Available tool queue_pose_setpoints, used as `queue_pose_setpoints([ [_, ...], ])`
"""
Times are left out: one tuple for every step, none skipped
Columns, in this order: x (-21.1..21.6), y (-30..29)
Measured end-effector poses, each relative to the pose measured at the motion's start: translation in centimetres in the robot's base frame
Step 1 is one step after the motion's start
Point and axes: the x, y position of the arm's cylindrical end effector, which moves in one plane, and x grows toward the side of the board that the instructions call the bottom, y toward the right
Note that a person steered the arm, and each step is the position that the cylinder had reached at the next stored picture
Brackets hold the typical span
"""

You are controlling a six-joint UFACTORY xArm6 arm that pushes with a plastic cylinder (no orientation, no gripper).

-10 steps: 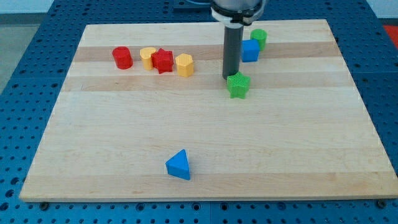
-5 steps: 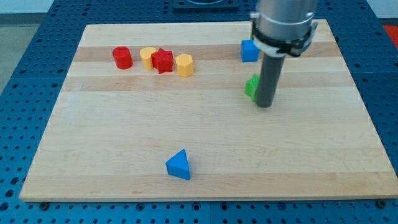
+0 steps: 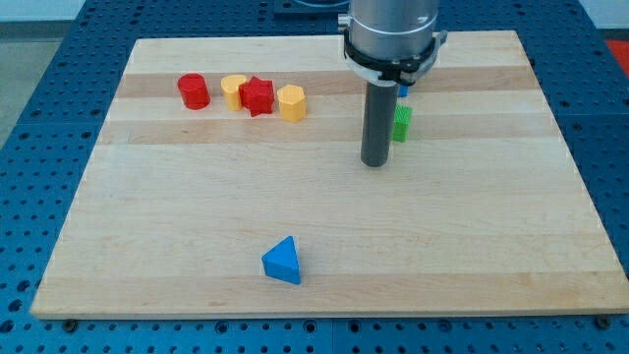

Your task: Place the green star below the blue cube

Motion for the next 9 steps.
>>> queue_pose_setpoints([
  [-2.9,0.1],
  [-5.0,0.1],
  [-5.4,0.1],
  [-1.5,0.2],
  [1.0,1.1],
  [-1.5,2.3],
  [-5.9,2.3],
  [-6.1,2.3],
  [-3.6,2.3],
])
